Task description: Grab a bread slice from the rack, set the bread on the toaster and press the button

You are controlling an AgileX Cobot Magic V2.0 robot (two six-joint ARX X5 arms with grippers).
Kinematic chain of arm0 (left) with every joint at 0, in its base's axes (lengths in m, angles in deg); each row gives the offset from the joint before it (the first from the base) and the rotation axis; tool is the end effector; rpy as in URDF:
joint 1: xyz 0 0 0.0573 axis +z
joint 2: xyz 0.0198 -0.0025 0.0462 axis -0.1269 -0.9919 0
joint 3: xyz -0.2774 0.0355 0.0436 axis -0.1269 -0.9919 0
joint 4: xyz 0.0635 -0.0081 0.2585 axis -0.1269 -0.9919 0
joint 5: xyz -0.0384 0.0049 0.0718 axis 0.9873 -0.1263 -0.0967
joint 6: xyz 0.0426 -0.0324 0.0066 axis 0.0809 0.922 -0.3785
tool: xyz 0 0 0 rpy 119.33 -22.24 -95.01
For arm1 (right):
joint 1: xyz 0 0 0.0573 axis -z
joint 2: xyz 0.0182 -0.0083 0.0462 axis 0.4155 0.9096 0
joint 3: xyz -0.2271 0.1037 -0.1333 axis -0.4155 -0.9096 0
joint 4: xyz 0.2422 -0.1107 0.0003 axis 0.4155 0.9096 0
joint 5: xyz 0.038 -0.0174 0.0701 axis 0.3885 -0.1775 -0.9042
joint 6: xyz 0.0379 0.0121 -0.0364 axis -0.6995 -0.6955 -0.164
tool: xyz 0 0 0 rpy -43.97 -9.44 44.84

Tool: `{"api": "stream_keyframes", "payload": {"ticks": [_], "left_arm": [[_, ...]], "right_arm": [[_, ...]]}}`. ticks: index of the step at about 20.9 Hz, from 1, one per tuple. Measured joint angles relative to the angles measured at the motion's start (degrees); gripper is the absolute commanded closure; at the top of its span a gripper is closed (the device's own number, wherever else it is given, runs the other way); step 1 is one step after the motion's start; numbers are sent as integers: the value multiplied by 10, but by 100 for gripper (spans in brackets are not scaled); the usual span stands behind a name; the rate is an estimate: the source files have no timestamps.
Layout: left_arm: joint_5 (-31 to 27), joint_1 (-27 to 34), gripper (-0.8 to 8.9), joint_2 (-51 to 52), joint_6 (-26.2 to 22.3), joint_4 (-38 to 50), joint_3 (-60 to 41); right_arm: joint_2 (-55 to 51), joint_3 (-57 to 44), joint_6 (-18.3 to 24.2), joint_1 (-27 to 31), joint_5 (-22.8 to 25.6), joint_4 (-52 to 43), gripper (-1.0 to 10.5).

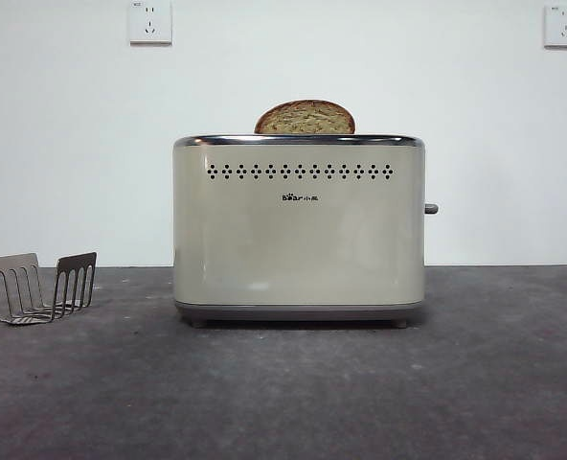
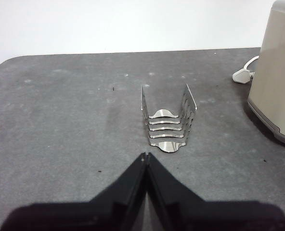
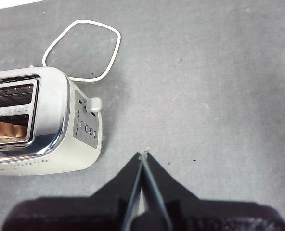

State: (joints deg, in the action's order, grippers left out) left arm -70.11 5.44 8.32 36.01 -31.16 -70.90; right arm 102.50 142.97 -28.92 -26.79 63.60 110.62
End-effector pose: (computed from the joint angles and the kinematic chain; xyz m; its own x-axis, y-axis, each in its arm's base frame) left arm 0.0912 -0.0016 0.1528 0.9868 0.0110 -0.1613 -0.0120 0.9999 -0.0048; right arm 0.2146 0.0102 0.4810 0.7041 0.0941 -0.7038 0.0192 0.9883 0.1514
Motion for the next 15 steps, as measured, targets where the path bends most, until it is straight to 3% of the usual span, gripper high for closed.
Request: {"api": "stream_keyframes", "payload": {"ticks": [11, 15], "left_arm": [[0, 0, 817, -4, 0, 0, 0], [0, 0, 817, -4, 0, 0, 0]], "right_arm": [[-3, -2, 0, 0, 20, -2, 947], [-95, -117, 3, 0, 30, -86, 946]]}}
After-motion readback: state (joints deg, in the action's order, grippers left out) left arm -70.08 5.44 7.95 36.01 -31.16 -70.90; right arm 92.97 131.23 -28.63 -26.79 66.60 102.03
